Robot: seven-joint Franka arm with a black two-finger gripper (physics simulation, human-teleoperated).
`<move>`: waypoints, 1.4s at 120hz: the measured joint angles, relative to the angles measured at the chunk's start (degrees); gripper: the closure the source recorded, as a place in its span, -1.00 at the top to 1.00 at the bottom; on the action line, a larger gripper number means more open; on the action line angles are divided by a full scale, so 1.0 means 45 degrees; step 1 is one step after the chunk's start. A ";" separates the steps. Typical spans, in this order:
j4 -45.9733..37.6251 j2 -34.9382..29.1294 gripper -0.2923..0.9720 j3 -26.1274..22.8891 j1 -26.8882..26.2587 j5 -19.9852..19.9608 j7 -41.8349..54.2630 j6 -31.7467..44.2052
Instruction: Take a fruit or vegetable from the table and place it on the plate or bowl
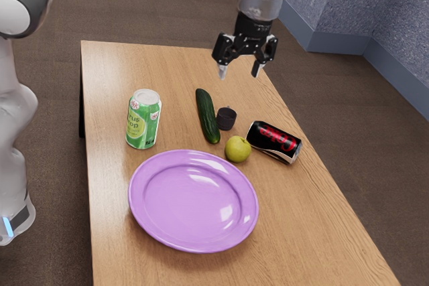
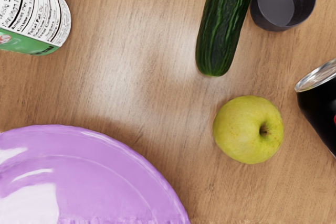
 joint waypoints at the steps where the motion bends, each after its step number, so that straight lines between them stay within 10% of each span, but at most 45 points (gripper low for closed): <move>1: 0.0001 -0.0004 0.54 -0.0003 -0.0040 -0.0002 -0.0100 -0.0002; 42: -0.0027 0.0207 0.54 0.0140 0.0336 0.0070 -0.1176 -0.0147; 168: -0.3607 0.1346 0.52 -0.0456 0.1783 0.0149 0.8539 0.4960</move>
